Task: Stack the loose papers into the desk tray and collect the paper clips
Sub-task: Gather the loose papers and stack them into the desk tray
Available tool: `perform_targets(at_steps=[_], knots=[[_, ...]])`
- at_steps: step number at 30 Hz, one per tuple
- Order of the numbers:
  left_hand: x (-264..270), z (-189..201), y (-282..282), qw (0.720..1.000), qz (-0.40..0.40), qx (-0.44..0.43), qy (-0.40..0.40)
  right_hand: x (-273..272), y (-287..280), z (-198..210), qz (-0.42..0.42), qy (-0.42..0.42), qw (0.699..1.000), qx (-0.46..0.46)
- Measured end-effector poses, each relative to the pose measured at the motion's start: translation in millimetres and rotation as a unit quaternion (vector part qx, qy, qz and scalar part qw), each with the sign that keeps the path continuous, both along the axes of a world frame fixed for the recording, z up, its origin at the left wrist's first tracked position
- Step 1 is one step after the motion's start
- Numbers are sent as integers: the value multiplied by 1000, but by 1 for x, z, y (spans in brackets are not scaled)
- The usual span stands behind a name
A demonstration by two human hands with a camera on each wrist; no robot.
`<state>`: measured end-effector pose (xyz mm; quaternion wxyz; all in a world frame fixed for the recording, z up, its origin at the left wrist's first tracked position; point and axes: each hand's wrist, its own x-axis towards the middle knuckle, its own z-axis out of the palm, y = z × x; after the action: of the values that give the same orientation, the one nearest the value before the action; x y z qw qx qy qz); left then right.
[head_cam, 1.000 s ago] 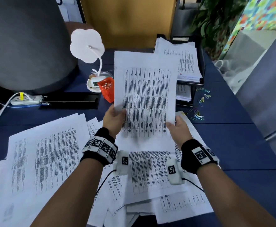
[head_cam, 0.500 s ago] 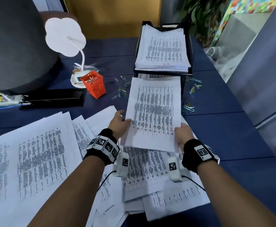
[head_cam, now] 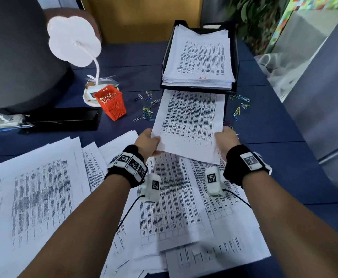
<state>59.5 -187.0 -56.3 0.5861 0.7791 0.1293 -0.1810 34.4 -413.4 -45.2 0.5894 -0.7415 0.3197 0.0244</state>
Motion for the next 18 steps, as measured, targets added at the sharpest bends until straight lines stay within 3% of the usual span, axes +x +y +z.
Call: perform_targets(at_steps=[8, 13, 15, 18], knots=[[33, 10, -27, 999, 28, -19, -37, -4, -9, 0, 27, 51, 993, 107], [45, 7, -32, 995, 49, -71, -49, 21, -14, 2, -51, 15, 986, 160], [45, 1, -29, 998, 8, -36, -57, 35, -18, 2, -77, 4, 980, 185], [45, -9, -20, 985, -112, 121, -54, 55, -17, 7, -96, -15, 975, 201]])
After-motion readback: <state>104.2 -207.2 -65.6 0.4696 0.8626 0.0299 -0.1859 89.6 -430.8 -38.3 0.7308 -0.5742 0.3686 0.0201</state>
